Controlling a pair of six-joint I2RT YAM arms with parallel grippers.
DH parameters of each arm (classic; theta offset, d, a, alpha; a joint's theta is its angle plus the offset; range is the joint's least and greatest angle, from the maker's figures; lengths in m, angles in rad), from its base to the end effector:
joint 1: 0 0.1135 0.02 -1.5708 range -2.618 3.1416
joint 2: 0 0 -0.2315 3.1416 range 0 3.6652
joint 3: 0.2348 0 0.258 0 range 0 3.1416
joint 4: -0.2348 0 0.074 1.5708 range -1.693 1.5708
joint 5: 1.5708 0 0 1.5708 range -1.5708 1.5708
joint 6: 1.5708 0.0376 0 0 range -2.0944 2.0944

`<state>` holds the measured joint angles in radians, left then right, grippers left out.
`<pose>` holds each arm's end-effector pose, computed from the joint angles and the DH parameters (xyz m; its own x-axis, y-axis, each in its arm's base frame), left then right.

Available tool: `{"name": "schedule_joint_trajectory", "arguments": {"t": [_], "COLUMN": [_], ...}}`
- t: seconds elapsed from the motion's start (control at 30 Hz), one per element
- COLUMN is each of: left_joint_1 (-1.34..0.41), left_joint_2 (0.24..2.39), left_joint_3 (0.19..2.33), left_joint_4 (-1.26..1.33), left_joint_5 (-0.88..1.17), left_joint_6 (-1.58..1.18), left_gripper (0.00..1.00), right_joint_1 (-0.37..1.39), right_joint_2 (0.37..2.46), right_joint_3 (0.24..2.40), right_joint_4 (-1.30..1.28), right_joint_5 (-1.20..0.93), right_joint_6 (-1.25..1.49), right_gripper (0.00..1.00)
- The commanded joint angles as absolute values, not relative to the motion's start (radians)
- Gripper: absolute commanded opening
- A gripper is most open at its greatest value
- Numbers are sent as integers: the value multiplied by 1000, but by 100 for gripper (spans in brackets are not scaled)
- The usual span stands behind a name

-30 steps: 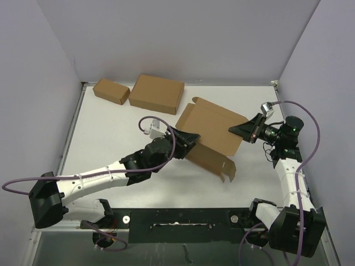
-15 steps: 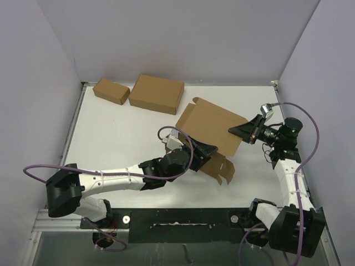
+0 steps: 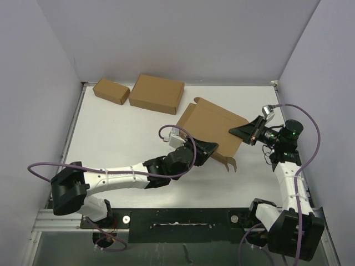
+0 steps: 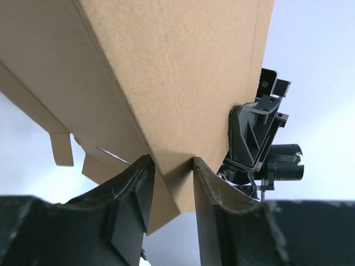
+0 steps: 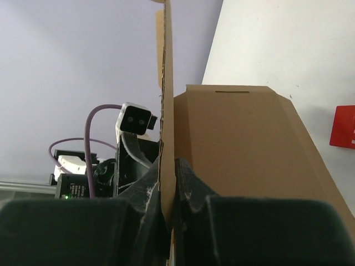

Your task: Fold the paper box

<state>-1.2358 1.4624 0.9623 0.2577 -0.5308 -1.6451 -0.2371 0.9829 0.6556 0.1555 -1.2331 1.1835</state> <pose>0.1321 -0.3217 0.2504 -0.6452 -0.7624 -0.0491 -0.1272 0.1706 -0.9771 0.2355 -0.0204 0.2675 -0.8274 0.5156 -0.2228 -0.1580 0.1669 0.9732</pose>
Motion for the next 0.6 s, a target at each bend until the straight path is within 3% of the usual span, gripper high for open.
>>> {"name": "schedule_joint_trajectory", "arguments": {"t": [0.0,0.27,0.57], "left_joint_1": [-1236,-1236,-1237], "left_joint_2": [1480,1484,1500], "left_joint_3": [1029,1011,1003], "left_joint_4": [330,362,418], "left_joint_5": [-565,-553,-532], "left_joint_6": [-1670,-1679,-1662], "left_gripper": [26,1,0], "right_joint_1": [-241,-243,-259], "right_joint_2": [958,957,953], "right_joint_3": [649,646,647], "right_joint_4": [165,172,202], "right_joint_5": [-1240,-1233,-1232], "right_joint_6": [1173,1173,1184], "right_gripper": [0,0,0]}}
